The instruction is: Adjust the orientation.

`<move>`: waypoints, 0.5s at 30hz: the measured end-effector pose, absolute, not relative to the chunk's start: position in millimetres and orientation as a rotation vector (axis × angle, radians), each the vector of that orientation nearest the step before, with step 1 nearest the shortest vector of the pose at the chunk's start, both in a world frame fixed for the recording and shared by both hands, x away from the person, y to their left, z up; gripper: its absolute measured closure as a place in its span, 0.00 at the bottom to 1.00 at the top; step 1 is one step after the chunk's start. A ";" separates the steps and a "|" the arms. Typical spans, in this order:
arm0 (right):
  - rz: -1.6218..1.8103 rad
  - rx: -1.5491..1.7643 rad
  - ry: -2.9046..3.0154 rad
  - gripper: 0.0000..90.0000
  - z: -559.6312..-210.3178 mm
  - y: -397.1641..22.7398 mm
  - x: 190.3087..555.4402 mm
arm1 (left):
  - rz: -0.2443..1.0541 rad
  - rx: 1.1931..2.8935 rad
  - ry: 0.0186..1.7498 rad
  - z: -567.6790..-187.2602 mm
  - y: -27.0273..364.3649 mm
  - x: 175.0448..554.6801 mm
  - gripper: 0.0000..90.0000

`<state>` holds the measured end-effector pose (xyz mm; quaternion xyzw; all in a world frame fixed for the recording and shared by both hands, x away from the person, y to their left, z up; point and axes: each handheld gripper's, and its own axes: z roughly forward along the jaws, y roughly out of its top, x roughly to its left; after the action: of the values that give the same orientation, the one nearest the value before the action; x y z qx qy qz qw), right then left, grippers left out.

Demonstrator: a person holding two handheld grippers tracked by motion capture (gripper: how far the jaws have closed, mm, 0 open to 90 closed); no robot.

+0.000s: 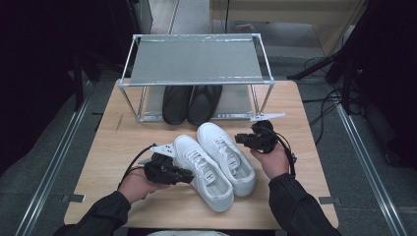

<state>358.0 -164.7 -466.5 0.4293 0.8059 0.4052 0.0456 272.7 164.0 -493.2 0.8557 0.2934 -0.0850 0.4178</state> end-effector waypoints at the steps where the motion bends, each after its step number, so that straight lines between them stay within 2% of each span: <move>1: 1.248 1.309 2.458 0.89 -464.7 -165.7 356.8 | -0.201 2.142 0.742 -491.4 165.9 272.7 0.80; 6: 1.286 1.289 2.453 0.85 -455.4 -169.0 348.0 | -0.167 2.139 0.750 -484.5 173.3 272.8 0.73; 9: 1.303 1.264 2.459 0.82 -449.4 -167.9 339.9 | -0.162 2.124 0.778 -480.5 180.6 274.9 0.60; 15: 1.312 1.233 2.470 0.81 -442.6 -162.7 328.3 | -0.143 2.133 0.791 -477.3 186.1 276.5 0.52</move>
<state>328.3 -162.7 -442.6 0.4030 0.8074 0.4289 0.0428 276.5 186.1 -477.3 0.8501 0.3154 -0.0569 0.4178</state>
